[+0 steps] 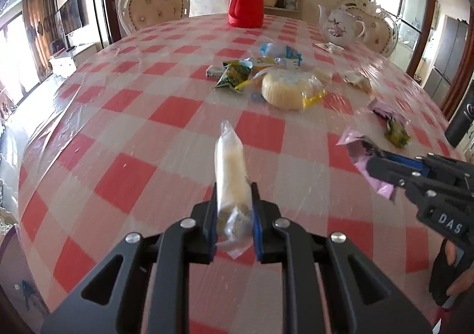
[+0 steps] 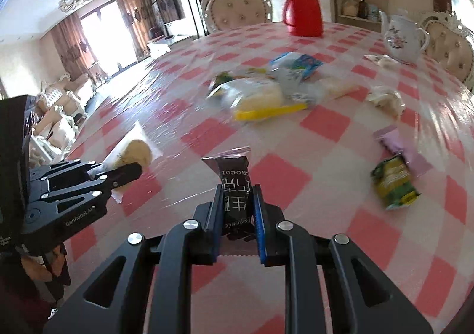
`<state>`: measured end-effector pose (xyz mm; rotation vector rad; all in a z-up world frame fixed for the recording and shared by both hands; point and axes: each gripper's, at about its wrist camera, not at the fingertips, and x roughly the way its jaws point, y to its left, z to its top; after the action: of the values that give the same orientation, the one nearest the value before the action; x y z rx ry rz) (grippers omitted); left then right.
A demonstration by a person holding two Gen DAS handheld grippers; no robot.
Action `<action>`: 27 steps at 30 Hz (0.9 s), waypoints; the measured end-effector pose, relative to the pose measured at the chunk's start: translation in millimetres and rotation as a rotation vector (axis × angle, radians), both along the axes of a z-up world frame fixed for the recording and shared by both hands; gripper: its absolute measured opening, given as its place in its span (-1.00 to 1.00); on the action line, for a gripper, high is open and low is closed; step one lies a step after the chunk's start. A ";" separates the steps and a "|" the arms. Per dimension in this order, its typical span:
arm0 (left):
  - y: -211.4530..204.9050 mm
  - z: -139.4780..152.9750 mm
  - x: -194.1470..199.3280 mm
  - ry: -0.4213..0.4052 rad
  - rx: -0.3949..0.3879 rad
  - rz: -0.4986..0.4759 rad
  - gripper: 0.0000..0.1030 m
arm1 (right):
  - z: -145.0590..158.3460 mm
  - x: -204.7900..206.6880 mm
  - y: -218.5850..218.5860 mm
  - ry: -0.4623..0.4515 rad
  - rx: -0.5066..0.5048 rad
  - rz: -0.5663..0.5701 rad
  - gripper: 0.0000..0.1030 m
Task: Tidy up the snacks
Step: 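Carry the wafer bar and white stick snack to the lavender box with both grippers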
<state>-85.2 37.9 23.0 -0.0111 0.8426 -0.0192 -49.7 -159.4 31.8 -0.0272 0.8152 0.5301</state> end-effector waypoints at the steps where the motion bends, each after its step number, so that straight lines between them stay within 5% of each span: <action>1: 1.6 0.5 -4.9 -0.005 0.005 0.000 -0.65 | -0.2 -3.0 4.1 0.001 -0.002 0.006 -0.63; 15: 48.0 5.0 -53.9 -0.027 0.011 0.056 -0.65 | -5.0 -41.6 79.6 0.010 -0.027 0.157 -0.63; 27: 129.4 4.0 -107.2 -0.016 0.022 0.234 -0.64 | -5.5 -71.3 157.8 0.020 -0.018 0.343 -0.63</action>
<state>-192.4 167.3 27.0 -0.0884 0.8208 0.2093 -121.0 -1.6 26.3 -0.1808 0.8398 0.8472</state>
